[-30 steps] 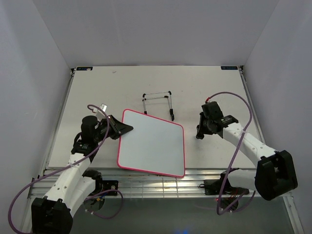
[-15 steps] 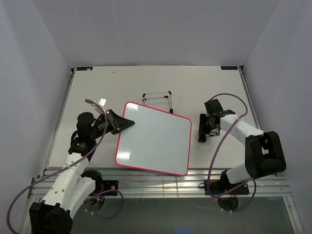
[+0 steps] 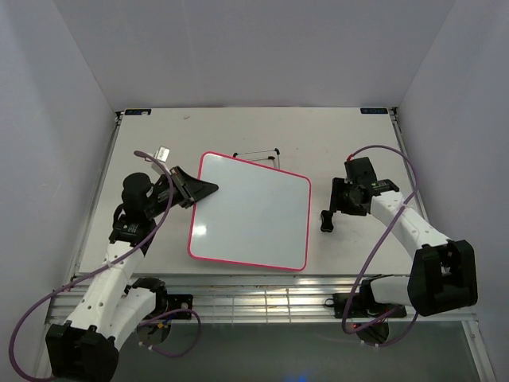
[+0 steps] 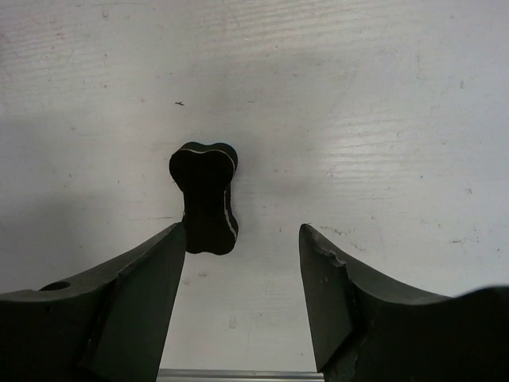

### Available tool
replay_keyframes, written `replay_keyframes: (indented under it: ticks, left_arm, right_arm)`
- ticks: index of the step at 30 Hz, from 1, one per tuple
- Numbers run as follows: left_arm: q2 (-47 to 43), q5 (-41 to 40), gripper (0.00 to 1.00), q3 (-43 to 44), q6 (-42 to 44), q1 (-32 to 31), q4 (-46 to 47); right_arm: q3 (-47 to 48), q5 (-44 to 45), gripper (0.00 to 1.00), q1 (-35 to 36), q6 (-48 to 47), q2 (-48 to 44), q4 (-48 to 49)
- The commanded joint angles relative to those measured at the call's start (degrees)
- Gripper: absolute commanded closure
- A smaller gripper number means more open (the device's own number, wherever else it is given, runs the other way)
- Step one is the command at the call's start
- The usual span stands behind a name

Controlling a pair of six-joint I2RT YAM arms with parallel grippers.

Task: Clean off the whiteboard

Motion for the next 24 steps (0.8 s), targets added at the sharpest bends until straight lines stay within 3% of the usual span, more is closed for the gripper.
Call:
replay_keyframes:
  ticks: [1,6,13,15,24]
  left_arm:
    - [1.2,-0.4,1.00,5.0,-4.5,-0.1,8.4]
    - [7.2,-1.0,1.00,9.1,-5.5,-0.2,18.1]
    - [18.7,-1.2,1.00,13.7,-9.0,-0.2,33.0]
    - [23.8,0.0,1.00,15.4,-9.5,-0.1,40.8]
    - [43.7,0.4,1.00,25.7,-6.7,-0.2,60.0]
  right_arm:
    - [1.2,-1.8,0.36,-0.4,-1.2,-3.1,-1.6]
    - [2.3,-0.5,0.36,-1.0,-0.4,-11.3,-3.6]
    - [-0.7,-7.0,0.35,-0.9,1.7,-28.5,-2.1]
    - [-0.4,-9.6,0.30,-0.9,1.4,-32.6,-2.4]
    - [0.5,-18.1,0.23,-0.9,0.9,-40.6,-3.6]
